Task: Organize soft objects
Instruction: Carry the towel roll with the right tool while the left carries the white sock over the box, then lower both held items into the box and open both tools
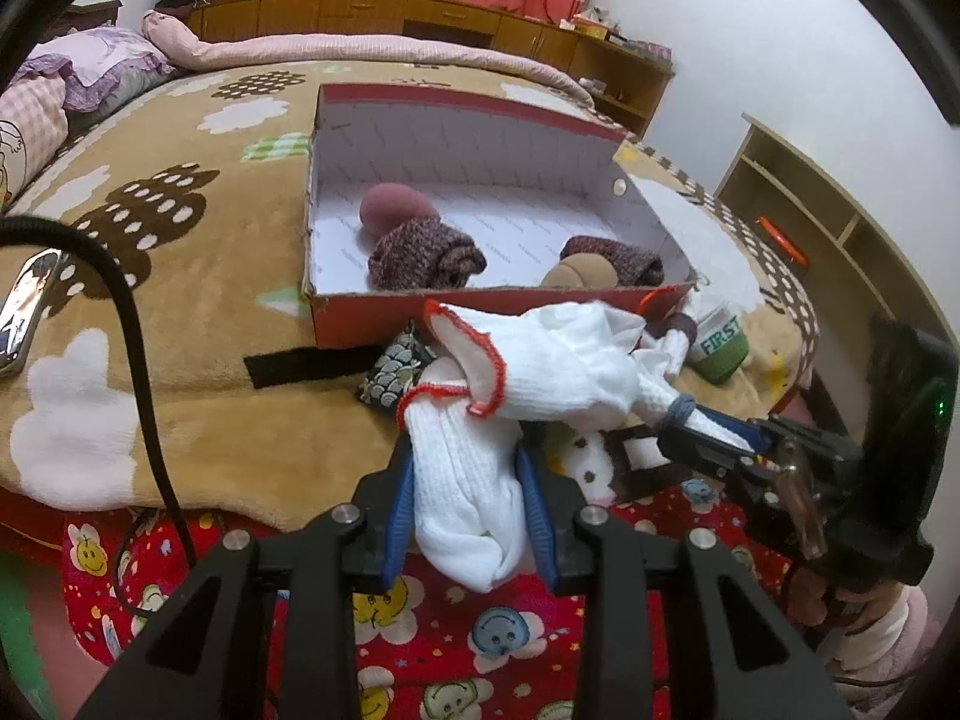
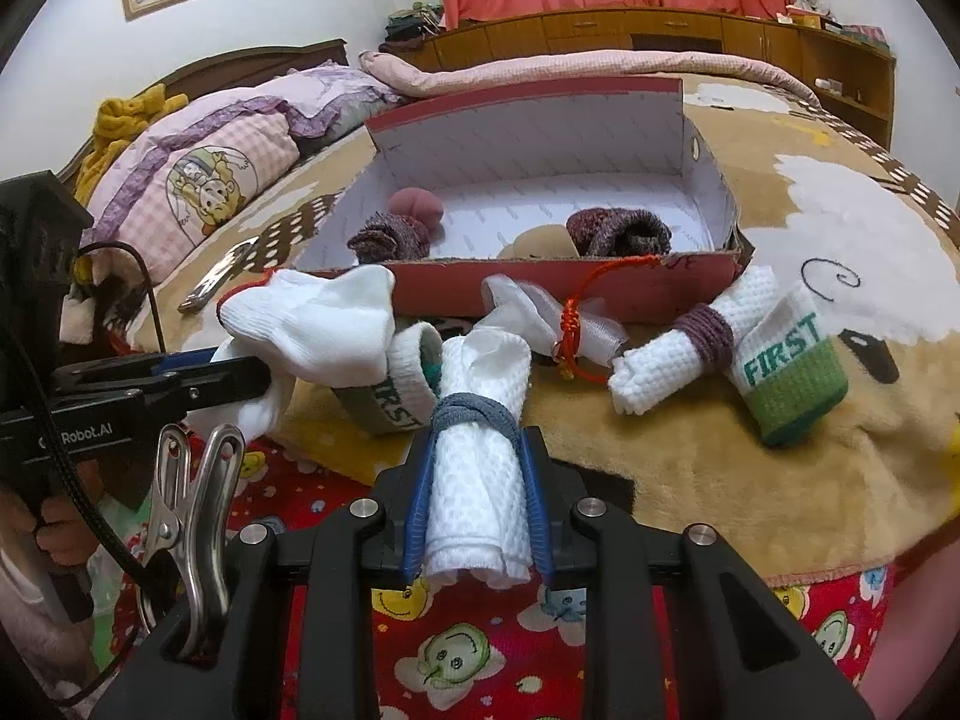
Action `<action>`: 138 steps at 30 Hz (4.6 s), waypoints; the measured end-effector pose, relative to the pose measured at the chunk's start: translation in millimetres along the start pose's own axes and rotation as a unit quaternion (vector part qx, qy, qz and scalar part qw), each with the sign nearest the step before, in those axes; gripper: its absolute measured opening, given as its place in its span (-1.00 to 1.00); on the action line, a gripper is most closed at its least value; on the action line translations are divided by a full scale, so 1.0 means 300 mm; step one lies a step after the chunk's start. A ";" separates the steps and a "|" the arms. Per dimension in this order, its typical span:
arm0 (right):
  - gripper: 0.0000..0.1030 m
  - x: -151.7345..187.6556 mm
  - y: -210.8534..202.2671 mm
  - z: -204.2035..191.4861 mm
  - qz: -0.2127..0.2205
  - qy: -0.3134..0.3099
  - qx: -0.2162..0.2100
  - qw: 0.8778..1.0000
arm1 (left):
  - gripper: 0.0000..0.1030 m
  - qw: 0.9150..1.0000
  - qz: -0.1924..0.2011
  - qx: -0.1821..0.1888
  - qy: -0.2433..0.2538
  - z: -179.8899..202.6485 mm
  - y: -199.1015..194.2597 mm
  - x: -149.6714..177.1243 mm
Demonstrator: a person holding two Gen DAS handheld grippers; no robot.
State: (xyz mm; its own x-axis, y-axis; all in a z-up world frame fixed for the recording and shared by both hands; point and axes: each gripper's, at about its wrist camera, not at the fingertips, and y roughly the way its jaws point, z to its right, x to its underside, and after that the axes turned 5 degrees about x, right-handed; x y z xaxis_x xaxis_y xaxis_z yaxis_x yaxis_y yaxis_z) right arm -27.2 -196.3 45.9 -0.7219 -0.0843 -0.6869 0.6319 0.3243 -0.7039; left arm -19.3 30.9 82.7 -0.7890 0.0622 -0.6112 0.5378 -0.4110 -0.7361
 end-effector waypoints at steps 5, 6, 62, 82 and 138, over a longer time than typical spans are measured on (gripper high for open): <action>-0.45 -0.006 -0.026 -0.015 0.012 -0.005 -0.003 1.000 | -0.34 1.000 0.011 0.005 0.004 0.016 -0.032 -0.007; -0.45 -0.008 -0.033 -0.018 0.015 -0.007 -0.004 1.000 | -0.33 1.000 0.013 0.005 0.005 0.020 -0.037 -0.008; -0.45 -0.148 -0.111 0.016 0.070 -0.015 0.010 0.997 | -0.33 0.997 0.064 0.016 0.026 0.101 -0.110 -0.208; -0.45 -0.240 -0.028 0.115 0.067 0.000 0.031 0.997 | -0.32 0.998 0.047 0.024 0.023 0.116 0.084 -0.340; -0.45 -0.402 0.265 0.246 0.027 -0.004 0.100 0.995 | -0.19 1.000 -0.007 0.013 0.013 0.086 0.374 -0.374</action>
State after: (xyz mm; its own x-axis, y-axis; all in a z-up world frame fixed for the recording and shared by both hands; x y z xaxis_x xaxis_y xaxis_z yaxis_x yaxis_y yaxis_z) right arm 130.9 -230.0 59.6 -0.6839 -0.0793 -0.7252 0.7134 0.1355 -0.6875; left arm 122.1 -45.6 76.2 -0.7882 0.0920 -0.6085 0.5185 -0.4332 -0.7372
